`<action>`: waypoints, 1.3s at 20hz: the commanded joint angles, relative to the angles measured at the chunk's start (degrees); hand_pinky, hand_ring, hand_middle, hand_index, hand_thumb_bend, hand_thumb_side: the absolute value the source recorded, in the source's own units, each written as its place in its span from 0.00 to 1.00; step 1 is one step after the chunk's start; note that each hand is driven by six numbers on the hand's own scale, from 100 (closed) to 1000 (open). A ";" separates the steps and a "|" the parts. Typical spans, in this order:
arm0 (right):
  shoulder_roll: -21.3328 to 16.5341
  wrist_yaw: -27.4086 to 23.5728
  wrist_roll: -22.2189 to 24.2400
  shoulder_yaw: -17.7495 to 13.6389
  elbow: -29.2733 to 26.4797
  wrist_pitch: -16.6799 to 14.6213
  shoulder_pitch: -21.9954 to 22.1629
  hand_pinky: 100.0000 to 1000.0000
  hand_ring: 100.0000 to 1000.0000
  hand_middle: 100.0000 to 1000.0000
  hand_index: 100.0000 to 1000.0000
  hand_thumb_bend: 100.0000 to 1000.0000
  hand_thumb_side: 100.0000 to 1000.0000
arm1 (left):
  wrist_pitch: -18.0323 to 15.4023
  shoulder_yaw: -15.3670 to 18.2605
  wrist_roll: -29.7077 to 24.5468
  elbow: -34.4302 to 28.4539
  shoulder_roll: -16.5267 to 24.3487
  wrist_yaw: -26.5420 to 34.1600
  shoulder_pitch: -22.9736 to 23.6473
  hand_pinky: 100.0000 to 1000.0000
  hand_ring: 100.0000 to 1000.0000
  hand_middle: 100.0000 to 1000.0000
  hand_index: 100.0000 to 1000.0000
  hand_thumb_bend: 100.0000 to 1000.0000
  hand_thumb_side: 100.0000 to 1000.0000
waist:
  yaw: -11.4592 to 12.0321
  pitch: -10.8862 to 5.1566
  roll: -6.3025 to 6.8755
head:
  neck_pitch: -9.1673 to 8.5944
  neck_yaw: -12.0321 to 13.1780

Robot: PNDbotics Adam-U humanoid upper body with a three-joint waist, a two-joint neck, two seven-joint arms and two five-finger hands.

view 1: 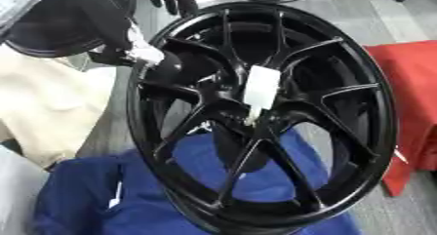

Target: Pull the pin out of the wheel hub.

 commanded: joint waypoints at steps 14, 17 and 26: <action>1.81 -0.39 -0.13 0.39 2.80 -1.32 -3.20 0.68 0.52 0.59 0.67 0.00 0.84 | 5.04 -1.87 -3.05 1.96 -6.77 0.62 -3.39 0.89 0.87 0.78 0.85 0.47 0.40 | -1.57 -2.82 0.69 | 2.79 1.37; 2.12 -0.48 -0.41 0.32 3.35 -1.39 -3.11 0.68 0.52 0.59 0.67 0.00 0.85 | 4.83 -2.42 -3.64 1.67 -7.58 0.98 -3.96 0.91 0.89 0.81 0.89 0.49 0.46 | -1.58 -3.09 0.87 | 3.19 1.44; 2.47 -0.55 -1.06 0.48 4.16 -1.83 -2.91 0.67 0.51 0.58 0.66 0.00 0.85 | 1.30 -3.81 -3.73 3.26 -8.07 -0.46 -4.64 0.94 0.92 0.82 0.91 0.56 0.44 | -1.20 -3.63 1.22 | 3.71 0.89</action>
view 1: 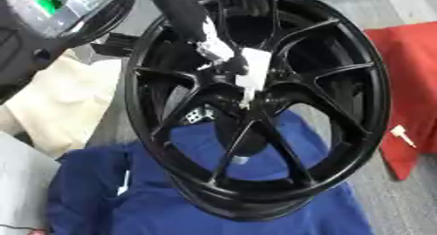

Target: Pull the pin out of the wheel hub.

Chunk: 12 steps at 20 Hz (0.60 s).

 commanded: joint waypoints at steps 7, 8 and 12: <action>-0.21 -0.25 -0.80 -0.30 0.31 -0.36 -1.12 0.67 0.51 0.58 0.66 0.00 0.85 | -0.57 -1.00 -0.52 2.48 -1.82 -1.40 -1.31 0.92 0.92 0.80 0.90 0.46 0.48 | -0.56 -1.56 -0.18 | 1.35 -0.26; -0.12 -0.29 -0.85 -0.31 0.35 -0.44 -1.17 0.67 0.51 0.58 0.66 0.00 0.85 | -0.53 -1.02 -0.52 2.97 -2.02 -1.64 -1.14 0.92 0.91 0.80 0.90 0.45 0.48 | -0.69 -1.53 -0.12 | 1.36 -0.30; 0.18 -0.41 -1.10 -0.41 0.52 -0.63 -1.13 0.67 0.51 0.58 0.66 0.00 0.85 | -0.21 -0.86 -0.52 4.34 -2.83 -1.88 -0.79 0.90 0.91 0.80 0.90 0.44 0.48 | -1.04 -1.50 0.00 | 1.37 -0.58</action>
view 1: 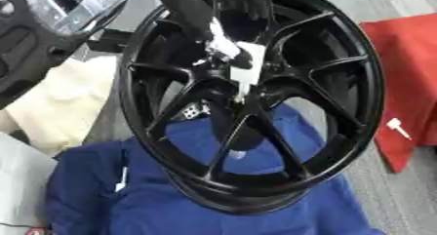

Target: Pull the pin out of the wheel hub.

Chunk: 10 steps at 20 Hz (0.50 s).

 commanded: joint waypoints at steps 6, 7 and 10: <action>-0.49 -0.60 -0.90 -0.59 0.23 -0.41 -0.69 0.67 0.51 0.58 0.66 0.00 0.85 | 1.05 -0.15 -0.42 1.12 -0.36 -0.89 -0.52 0.90 0.91 0.81 0.90 0.44 0.43 | -0.26 -1.41 -0.16 | 0.36 -0.72; -0.46 -0.65 -0.93 -0.59 0.25 -0.45 -0.69 0.67 0.51 0.58 0.66 0.00 0.86 | 1.01 -0.26 -0.42 1.37 -0.39 -1.06 -0.40 0.90 0.91 0.81 0.90 0.44 0.41 | -0.30 -1.38 -0.16 | 0.36 -0.73; -0.39 -0.81 -1.14 -0.71 0.29 -0.57 -0.66 0.67 0.51 0.58 0.66 0.00 0.86 | 0.77 -0.45 -0.42 2.28 -0.56 -1.37 0.01 0.90 0.91 0.81 0.90 0.42 0.39 | -0.41 -1.25 -0.17 | 0.36 -0.55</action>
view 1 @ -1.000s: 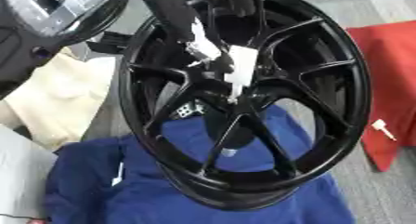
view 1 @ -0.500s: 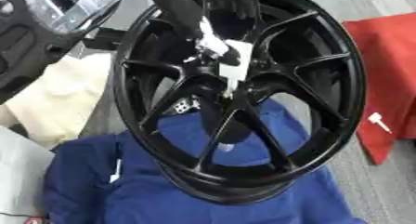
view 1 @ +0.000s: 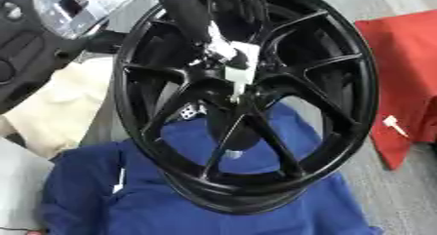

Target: Pull the pin out of the wheel hub.

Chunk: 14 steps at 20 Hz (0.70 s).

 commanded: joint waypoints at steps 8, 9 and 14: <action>-0.47 -0.93 -1.44 -0.84 -0.08 -0.25 -0.77 0.67 0.51 0.58 0.65 0.00 0.86 | -0.47 -1.40 -0.61 2.26 -0.53 -0.81 -0.04 0.90 0.89 0.79 0.88 0.41 0.44 | -0.40 -0.84 -0.14 | 0.35 0.38; -0.44 -0.99 -1.58 -0.86 -0.01 -0.26 -0.80 0.67 0.51 0.58 0.65 0.00 0.87 | -0.68 -1.61 -0.61 2.46 -0.66 -0.89 0.07 0.89 0.89 0.78 0.87 0.40 0.45 | -0.42 -0.82 -0.11 | 0.35 0.49; -0.32 -1.21 -2.14 -0.93 0.19 -0.34 -0.81 0.67 0.51 0.58 0.65 0.00 0.87 | -1.38 -2.02 -0.61 3.48 -1.33 -0.87 0.45 0.88 0.87 0.75 0.85 0.37 0.46 | -0.48 -0.75 -0.07 | 0.35 0.89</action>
